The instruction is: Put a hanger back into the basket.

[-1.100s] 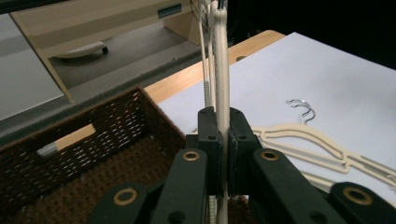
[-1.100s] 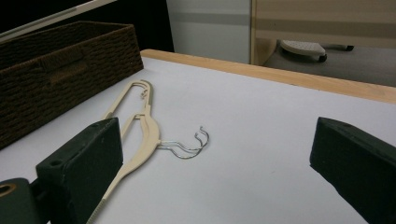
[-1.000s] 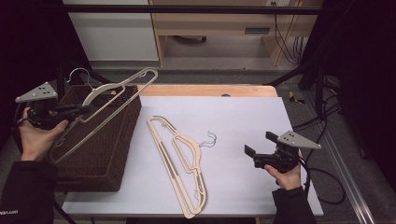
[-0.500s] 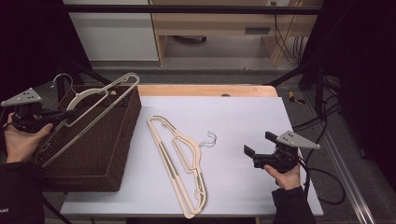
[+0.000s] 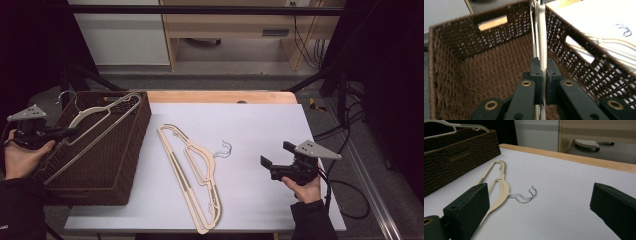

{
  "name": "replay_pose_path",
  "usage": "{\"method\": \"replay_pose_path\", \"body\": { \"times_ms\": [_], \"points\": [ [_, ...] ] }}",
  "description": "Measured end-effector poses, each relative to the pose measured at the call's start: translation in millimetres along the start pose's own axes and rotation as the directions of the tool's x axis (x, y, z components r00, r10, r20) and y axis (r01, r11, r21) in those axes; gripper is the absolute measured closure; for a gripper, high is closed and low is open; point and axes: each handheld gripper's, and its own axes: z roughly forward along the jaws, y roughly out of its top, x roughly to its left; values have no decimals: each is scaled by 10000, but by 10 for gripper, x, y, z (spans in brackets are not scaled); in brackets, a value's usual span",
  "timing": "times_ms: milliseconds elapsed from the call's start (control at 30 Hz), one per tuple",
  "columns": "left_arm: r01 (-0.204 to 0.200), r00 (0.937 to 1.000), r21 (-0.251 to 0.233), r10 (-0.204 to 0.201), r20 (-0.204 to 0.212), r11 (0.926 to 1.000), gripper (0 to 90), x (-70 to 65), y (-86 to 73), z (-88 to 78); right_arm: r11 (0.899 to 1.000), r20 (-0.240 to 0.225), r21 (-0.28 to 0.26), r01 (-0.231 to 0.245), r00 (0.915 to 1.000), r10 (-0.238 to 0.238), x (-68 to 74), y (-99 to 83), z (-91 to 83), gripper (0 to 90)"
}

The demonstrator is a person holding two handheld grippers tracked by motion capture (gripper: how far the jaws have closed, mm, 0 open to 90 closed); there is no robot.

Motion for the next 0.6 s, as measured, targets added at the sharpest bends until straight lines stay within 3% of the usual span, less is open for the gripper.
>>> {"method": "replay_pose_path", "body": {
  "times_ms": [467,600],
  "points": [
    [575,9983,735,-576,-7,9956,863,-31,-240,354,10000,20,9,-7,10000,7,6,-3,2,29],
    [869,9959,1065,-835,-356,9905,859,3,-303,393,10000,12,46,-35,10000,35,9,-5,9,29]
  ]
}}
